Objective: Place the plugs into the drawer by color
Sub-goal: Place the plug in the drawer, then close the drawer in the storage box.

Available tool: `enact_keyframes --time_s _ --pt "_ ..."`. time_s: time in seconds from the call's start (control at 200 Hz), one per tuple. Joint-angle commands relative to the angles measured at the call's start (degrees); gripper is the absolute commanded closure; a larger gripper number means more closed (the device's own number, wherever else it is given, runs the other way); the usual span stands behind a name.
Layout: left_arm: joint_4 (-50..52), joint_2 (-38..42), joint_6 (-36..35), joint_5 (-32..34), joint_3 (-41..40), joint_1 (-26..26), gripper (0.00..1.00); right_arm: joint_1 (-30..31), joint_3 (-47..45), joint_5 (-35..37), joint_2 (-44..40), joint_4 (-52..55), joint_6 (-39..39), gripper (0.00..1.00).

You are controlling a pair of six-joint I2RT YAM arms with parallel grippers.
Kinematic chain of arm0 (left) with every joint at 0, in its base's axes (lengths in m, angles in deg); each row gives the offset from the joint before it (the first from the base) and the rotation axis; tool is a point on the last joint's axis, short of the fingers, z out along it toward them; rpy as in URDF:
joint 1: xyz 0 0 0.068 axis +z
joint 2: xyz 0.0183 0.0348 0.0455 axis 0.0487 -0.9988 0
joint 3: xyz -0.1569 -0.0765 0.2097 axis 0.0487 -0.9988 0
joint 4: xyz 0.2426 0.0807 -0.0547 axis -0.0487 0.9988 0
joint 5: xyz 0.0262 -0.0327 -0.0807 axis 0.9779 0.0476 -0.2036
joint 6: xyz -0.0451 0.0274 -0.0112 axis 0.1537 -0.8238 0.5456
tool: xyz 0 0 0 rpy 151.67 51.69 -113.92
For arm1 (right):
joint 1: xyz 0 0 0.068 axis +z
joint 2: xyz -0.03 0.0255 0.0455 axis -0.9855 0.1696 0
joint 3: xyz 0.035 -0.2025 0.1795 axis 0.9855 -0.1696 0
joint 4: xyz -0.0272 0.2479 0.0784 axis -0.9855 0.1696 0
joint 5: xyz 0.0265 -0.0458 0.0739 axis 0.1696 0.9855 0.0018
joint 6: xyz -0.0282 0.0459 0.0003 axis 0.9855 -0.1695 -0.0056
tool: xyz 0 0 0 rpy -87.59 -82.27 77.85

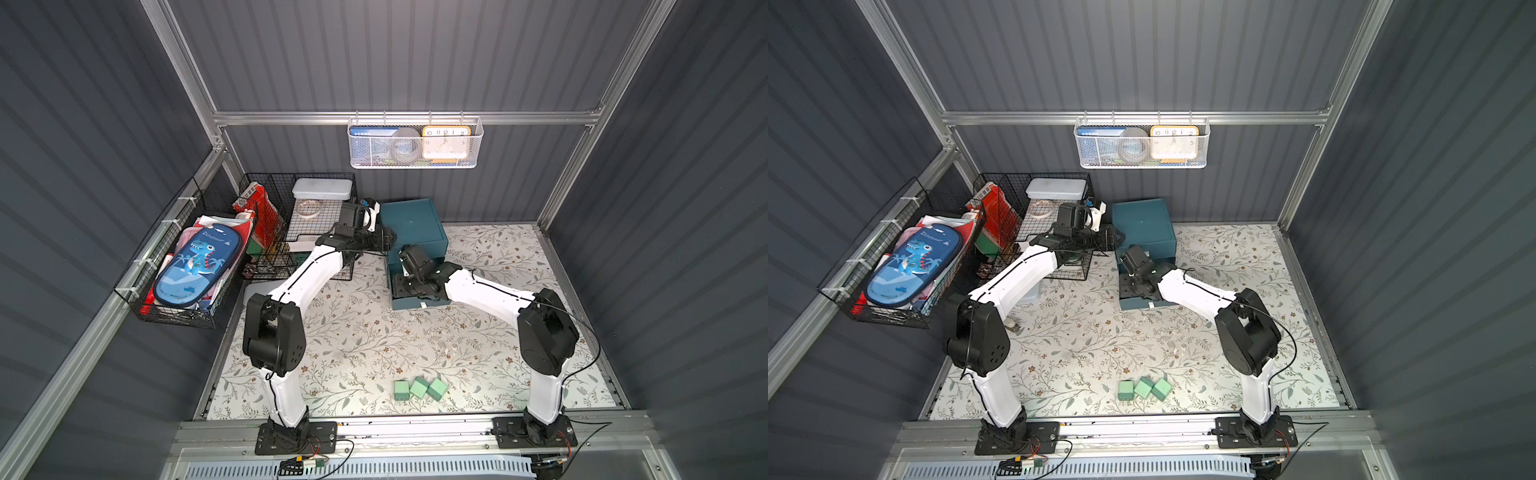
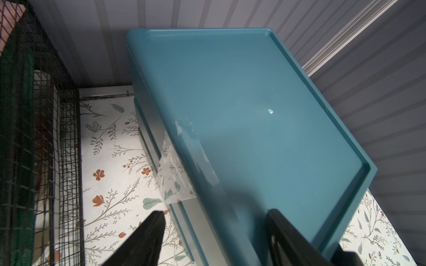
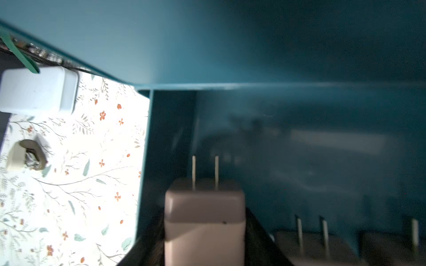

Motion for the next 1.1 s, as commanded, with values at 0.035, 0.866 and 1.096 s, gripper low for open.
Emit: enact_keyframes --time_s 0.035,0.866,1.096 --pt "4.21 -2.44 -0.42 -0.05 -1.23 -0.18 0.27 -0.21 2.23 -1.36 -0.82 1.69 1.45 0.39" --pt "4.26 -3.80 -0.48 1.69 -0.61 -0.18 0.27 9.56 -36.07 10.77 -29.98 -15.40 1.24 0.50" --pt "3.90 -4.27 -0.19 0.27 -1.18 -0.18 0.27 12.13 -48.98 17.01 -29.49 -35.95 4.55 0.59"
